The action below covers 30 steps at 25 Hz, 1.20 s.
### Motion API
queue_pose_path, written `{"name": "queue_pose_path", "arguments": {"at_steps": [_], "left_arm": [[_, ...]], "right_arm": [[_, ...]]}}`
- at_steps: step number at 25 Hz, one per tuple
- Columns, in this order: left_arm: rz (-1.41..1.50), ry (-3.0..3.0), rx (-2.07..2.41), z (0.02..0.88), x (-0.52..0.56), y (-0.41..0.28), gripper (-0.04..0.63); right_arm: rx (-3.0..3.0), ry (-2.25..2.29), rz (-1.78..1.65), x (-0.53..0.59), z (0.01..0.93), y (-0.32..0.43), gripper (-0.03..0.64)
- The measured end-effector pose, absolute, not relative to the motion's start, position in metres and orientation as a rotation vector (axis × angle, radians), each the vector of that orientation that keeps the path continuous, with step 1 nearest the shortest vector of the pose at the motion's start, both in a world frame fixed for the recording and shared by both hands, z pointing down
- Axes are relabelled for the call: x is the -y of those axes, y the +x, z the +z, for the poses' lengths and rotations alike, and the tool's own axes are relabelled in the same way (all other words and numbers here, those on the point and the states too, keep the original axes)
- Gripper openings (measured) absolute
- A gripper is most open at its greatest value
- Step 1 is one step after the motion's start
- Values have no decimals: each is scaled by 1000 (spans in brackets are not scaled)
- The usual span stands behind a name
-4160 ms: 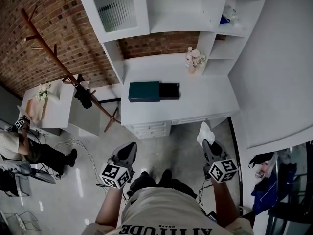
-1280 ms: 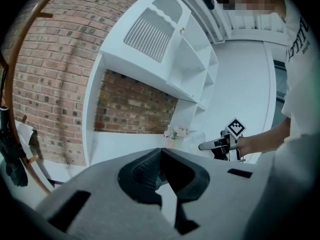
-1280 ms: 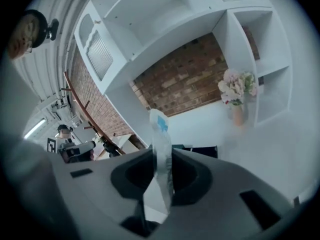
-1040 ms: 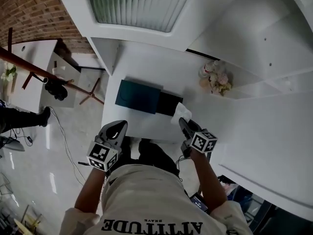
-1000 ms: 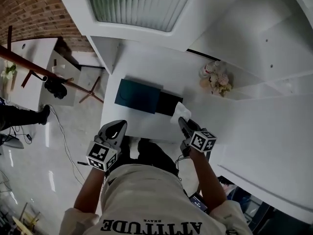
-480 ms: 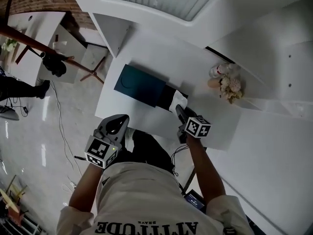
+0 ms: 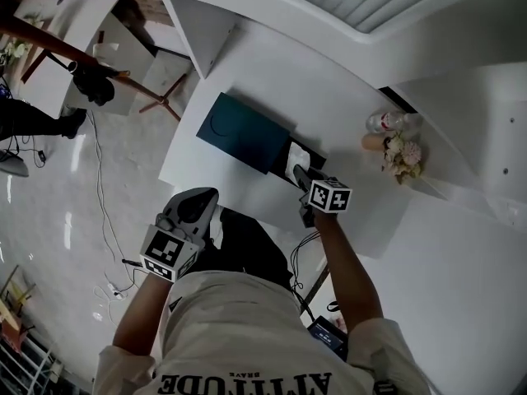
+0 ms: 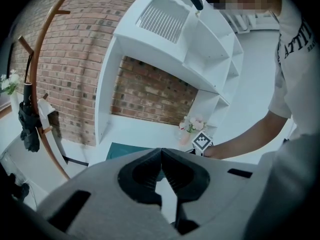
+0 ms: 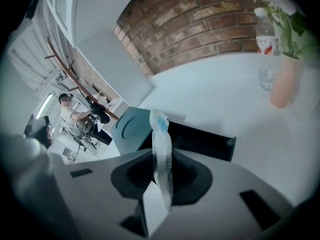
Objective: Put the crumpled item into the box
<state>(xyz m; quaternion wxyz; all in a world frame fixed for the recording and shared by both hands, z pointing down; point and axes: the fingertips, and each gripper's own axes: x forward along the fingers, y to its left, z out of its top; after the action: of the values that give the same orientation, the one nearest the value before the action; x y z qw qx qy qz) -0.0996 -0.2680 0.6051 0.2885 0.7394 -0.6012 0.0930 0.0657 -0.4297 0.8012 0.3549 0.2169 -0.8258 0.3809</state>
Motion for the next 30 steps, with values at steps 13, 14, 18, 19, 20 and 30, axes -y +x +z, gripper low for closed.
{"name": "queue_pose_path", "arguments": {"at_steps": [13,14,18,19,20,30], "left_arm": [[250,1915,1654,612,265,-109,26],[252,1915,1655,612,265,-109,26],[253,1913,1652,614,265,-107,26],[254,1915,1650,614,265,-106,26],[255,1918,1649,614,266,-105,26],[247,1933,1630,616,269,-87,26]], "right_arm": [[2007,556,1085,434,835,44,80],[1999,573,1067,437,837,46,80],[1930,638,960,443,845,66,94],[1911,643,919,443,846,71,105],[1894,642,872,443,846,76,118],[1916,599,577,447,837,101,221]]}}
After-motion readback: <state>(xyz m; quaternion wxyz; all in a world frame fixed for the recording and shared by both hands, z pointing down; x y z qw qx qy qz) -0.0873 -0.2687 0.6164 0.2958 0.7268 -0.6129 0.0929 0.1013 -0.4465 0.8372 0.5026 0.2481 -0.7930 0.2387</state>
